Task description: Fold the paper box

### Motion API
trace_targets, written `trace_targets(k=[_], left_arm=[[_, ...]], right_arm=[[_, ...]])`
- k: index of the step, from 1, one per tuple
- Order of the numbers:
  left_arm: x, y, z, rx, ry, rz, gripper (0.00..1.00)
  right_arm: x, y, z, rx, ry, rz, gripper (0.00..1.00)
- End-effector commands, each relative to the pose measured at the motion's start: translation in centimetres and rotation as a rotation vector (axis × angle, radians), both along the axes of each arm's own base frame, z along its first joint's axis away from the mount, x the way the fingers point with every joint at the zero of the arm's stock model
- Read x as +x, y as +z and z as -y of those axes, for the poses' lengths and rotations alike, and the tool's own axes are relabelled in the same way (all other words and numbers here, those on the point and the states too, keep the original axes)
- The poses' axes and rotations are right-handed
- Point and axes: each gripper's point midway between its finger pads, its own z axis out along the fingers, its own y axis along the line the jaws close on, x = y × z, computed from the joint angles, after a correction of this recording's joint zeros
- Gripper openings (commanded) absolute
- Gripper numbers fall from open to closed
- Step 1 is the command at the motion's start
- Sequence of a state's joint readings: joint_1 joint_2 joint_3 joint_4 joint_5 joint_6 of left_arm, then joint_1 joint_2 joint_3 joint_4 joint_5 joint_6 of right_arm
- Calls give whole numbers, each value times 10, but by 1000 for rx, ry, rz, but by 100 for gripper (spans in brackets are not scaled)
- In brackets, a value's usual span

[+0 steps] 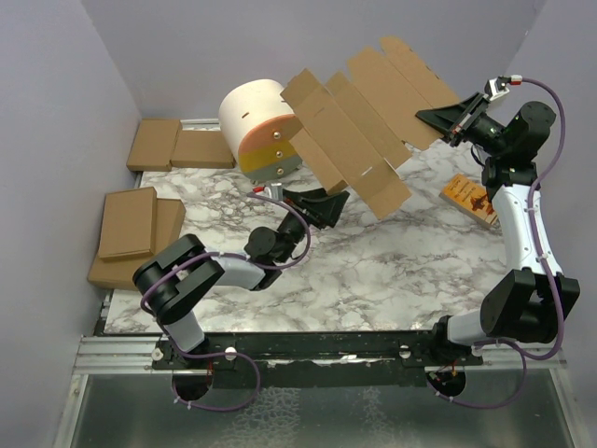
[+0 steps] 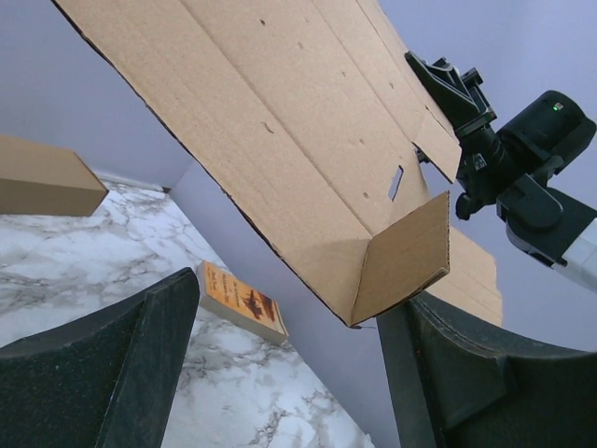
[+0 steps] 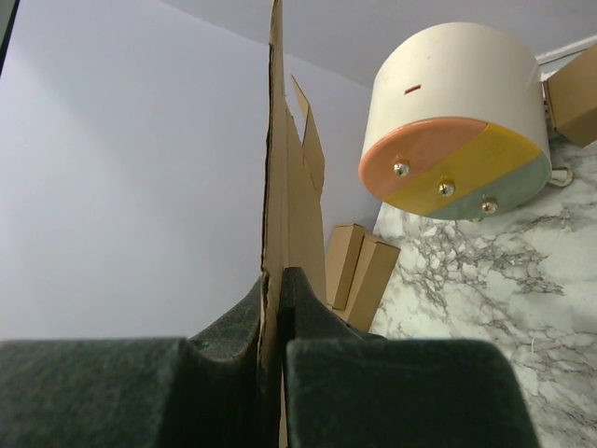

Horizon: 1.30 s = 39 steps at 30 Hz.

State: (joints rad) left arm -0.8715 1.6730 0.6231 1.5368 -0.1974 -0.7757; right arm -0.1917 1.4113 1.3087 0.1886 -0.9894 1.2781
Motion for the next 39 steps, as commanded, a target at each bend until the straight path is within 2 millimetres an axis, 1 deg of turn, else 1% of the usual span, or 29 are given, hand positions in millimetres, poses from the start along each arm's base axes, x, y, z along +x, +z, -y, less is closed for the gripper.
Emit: trace_targets(k=[1,5,14,21,26,30,34,39], left_arm=[[-23,62,-23,-228,-61,148,78],[-27,62,-21,-238,-94,139,77],[-35,69,-26,-259,-120,143,77],[-35,71,-26,-291,-138,120,77],[-30,73,-33,-332,-115,88,77],[-27,75,-36,-365,-106,66,74],[-24,75,-36,-394,-115,44,68],[-23,75,-36,-420,-123,21,67]], right_arm=[[-4,5,1,-18,-3,49,1],[-3,3,2,-20,-6,47,1],[-2,0,2,-22,-11,46,1],[-1,-2,3,-25,-16,46,1],[-1,-3,3,-27,-17,46,1],[-1,-3,3,-27,-17,45,1],[-1,-4,3,-27,-17,45,1],[-1,-5,3,-29,-18,45,1]])
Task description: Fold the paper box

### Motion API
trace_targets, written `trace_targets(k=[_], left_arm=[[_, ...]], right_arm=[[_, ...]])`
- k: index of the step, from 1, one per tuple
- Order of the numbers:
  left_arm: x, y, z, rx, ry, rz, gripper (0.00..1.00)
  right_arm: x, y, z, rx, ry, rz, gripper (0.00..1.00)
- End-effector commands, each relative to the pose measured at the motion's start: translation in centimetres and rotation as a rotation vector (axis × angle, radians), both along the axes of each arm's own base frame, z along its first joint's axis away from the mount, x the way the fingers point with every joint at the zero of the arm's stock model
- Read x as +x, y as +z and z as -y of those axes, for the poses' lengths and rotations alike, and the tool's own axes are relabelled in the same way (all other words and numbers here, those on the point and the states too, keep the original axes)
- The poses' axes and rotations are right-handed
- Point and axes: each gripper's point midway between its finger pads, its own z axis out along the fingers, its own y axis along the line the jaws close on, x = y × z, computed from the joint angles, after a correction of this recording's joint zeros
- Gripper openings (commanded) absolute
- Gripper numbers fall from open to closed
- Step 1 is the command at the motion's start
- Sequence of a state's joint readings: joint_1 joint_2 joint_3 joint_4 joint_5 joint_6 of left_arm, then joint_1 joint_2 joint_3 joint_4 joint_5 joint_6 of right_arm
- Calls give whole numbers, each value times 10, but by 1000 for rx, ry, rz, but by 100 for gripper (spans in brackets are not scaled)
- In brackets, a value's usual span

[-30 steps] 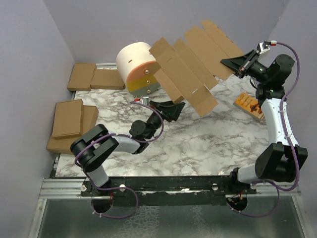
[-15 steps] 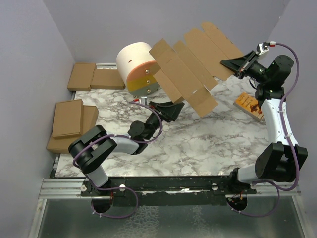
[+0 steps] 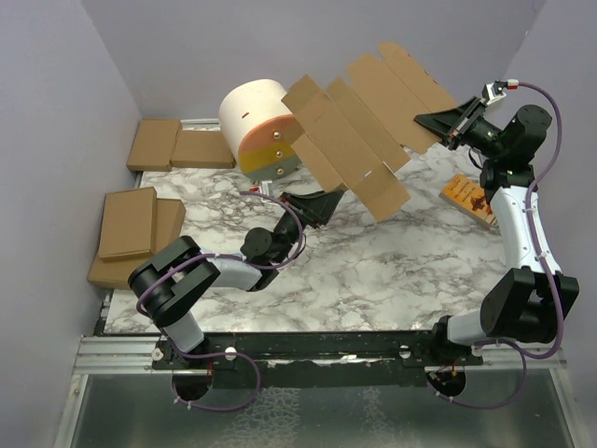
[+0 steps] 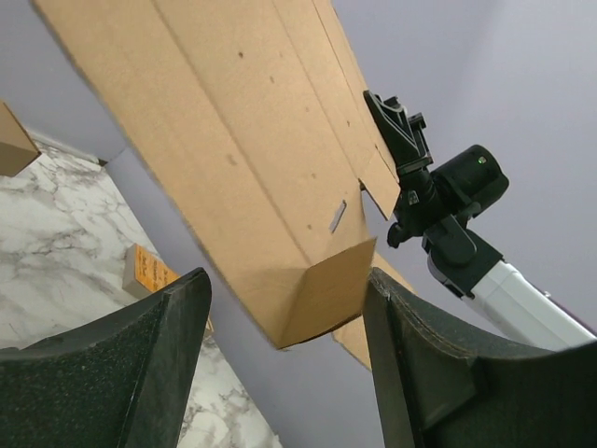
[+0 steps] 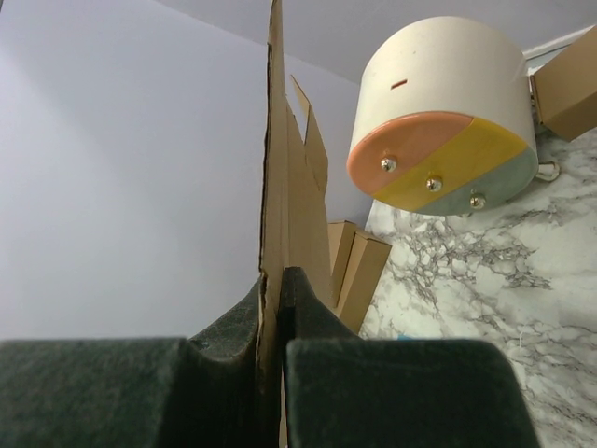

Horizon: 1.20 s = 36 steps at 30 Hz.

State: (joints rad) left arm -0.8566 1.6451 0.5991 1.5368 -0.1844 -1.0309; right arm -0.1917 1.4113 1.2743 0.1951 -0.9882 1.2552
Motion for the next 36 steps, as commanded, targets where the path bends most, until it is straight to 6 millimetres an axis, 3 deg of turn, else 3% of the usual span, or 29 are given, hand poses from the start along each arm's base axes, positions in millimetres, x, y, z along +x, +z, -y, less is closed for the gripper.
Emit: trace_targets(k=[1,7,16,23,26,31,36], left_arm=[[-15,65,-31,-250,14,136,66],[-15,66,-32,-256,15,134,52],[-8,53,-24,-238,9,109,49],[-1,46,-26,-204,45,117,52],[1,46,-26,-188,56,130,47],[11,26,-16,-150,48,105,44],[11,24,-8,-152,6,105,44]], right_arm=[[-3,7,2,-19,-15,54,1],[-3,7,2,-18,-14,53,1],[-3,8,2,-17,-14,54,1],[-3,6,2,-15,-11,49,1],[-3,7,2,-13,-10,51,1],[-3,6,2,-11,-8,47,1],[-2,4,2,-9,-8,43,1]])
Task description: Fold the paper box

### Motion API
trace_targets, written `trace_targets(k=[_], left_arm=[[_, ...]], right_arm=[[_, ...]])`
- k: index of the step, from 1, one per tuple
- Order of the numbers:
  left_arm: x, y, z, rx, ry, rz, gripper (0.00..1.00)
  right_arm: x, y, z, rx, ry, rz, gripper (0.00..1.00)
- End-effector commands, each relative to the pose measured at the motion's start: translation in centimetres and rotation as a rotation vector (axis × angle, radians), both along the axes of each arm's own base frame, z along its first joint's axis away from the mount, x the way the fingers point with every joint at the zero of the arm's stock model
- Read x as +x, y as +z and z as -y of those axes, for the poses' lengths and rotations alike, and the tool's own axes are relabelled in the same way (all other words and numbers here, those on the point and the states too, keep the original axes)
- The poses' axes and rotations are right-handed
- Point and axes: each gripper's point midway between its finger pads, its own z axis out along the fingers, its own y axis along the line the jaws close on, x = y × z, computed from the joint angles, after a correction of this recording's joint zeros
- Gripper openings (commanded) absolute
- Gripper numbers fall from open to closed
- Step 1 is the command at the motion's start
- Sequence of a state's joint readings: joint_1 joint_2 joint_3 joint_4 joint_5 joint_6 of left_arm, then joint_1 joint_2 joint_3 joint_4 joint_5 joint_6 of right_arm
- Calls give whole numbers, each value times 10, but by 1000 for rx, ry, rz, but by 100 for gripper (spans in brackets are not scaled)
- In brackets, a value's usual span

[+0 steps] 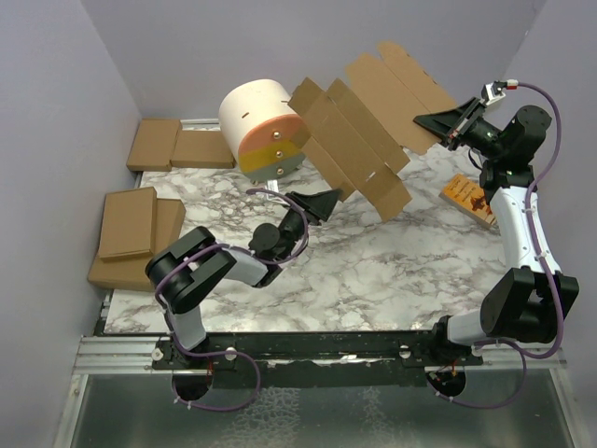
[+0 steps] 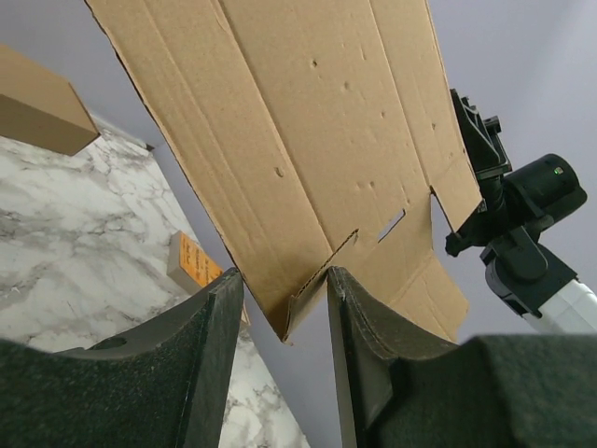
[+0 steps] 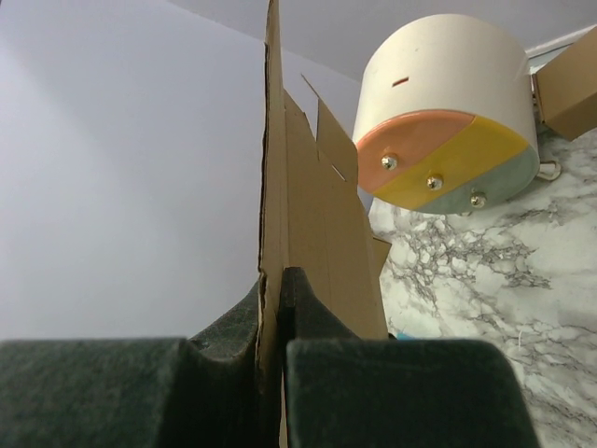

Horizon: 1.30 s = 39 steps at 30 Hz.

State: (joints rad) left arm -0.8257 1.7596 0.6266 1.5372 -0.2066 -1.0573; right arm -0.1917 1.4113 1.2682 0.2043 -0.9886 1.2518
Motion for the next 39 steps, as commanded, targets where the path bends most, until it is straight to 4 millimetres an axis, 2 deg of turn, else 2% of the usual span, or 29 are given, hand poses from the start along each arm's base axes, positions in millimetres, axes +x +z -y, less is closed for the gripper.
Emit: trace_targets(k=[1,8,15,18,22,31,32,35,36,39], left_arm=[[-16,64,-9,-189,-43,192,44],[-23,74,-1,-217,-115,208,45],[-27,81,-11,-237,-106,207,45],[-24,74,-14,-229,-86,188,34],[-21,64,-13,-219,-80,166,26],[-20,62,-14,-207,-74,168,0],[-20,62,-14,-207,-73,169,0],[-20,61,-14,-199,-74,172,0],[-21,61,-15,-193,-74,176,5],[-24,57,-21,-157,-71,189,34]], right_arm=[[-2,6,2,-6,-8,38,1],[-2,5,2,-4,-8,36,1],[-3,6,2,0,-8,38,1],[-4,7,2,2,-7,41,1],[-4,7,2,2,-8,41,1],[-4,6,2,2,-9,38,1],[-4,5,2,2,-9,38,1],[-3,5,2,2,-11,37,1],[-3,4,2,1,-12,39,1],[-2,4,3,-16,-20,57,1]])
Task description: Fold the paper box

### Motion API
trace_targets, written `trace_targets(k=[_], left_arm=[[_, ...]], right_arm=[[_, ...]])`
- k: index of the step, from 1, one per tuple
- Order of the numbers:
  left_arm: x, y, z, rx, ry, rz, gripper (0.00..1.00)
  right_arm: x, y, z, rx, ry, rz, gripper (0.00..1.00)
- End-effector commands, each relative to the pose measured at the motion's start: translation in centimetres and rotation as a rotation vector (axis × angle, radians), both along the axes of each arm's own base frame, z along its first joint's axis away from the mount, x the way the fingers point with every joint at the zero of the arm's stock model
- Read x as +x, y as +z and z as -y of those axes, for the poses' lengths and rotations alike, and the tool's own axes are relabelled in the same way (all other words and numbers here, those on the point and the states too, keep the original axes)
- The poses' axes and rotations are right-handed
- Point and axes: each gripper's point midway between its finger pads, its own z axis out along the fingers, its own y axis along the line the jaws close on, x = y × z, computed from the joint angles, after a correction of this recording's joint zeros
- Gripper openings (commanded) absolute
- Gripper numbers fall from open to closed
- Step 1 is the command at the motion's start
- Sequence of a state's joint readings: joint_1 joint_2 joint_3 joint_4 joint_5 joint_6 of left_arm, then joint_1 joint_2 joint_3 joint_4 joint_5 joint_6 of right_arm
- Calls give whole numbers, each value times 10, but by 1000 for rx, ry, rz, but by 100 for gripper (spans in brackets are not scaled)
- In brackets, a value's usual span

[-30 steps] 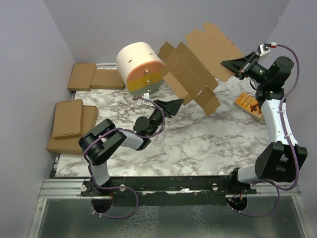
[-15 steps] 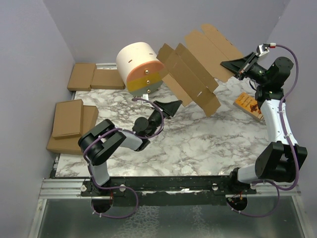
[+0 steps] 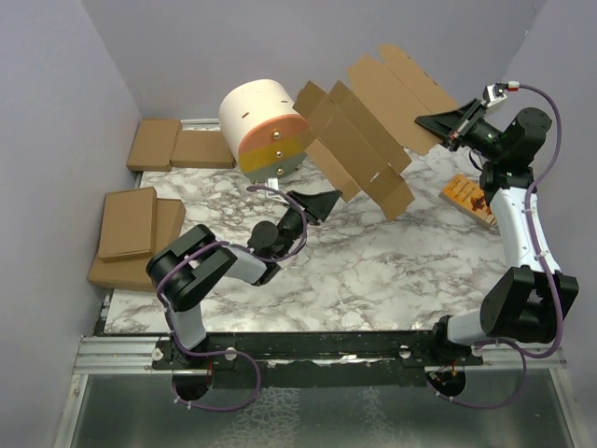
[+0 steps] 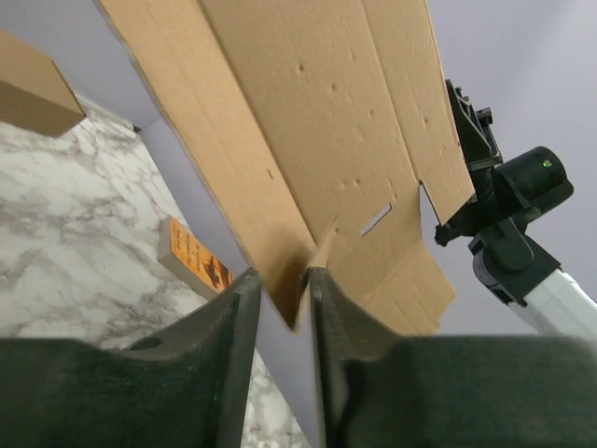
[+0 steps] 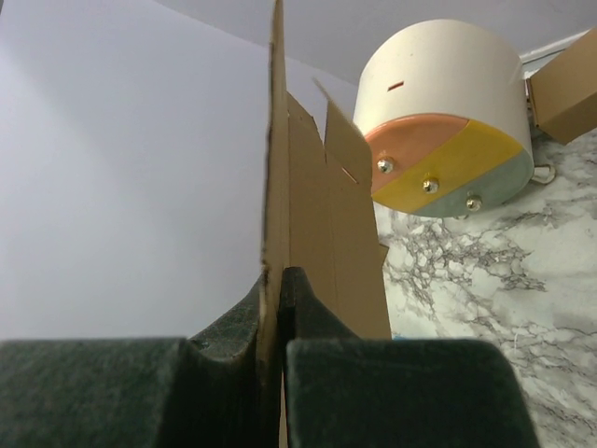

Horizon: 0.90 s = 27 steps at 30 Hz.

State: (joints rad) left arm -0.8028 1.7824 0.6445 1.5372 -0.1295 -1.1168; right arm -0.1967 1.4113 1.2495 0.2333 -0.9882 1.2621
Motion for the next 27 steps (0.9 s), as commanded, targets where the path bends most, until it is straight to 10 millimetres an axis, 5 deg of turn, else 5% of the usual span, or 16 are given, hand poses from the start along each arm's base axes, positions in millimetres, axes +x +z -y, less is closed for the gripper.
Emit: trace_targets(k=[1,8,12,24,27], left_arm=[[-25,54,-34,-118,10,207,42],[-43,13,-112,119,102,261,66],[-28,5,-141,266,90,245,69],[-11,56,-170,561,54,479,71],[-2,65,-174,586,48,454,61]], right_arm=[[-2,7,3,-32,-22,64,1],[1,3,9,-183,-35,231,1],[-7,1,5,-321,12,404,1],[-82,-17,-18,-586,322,770,1],[-94,-25,-19,-634,350,814,1]])
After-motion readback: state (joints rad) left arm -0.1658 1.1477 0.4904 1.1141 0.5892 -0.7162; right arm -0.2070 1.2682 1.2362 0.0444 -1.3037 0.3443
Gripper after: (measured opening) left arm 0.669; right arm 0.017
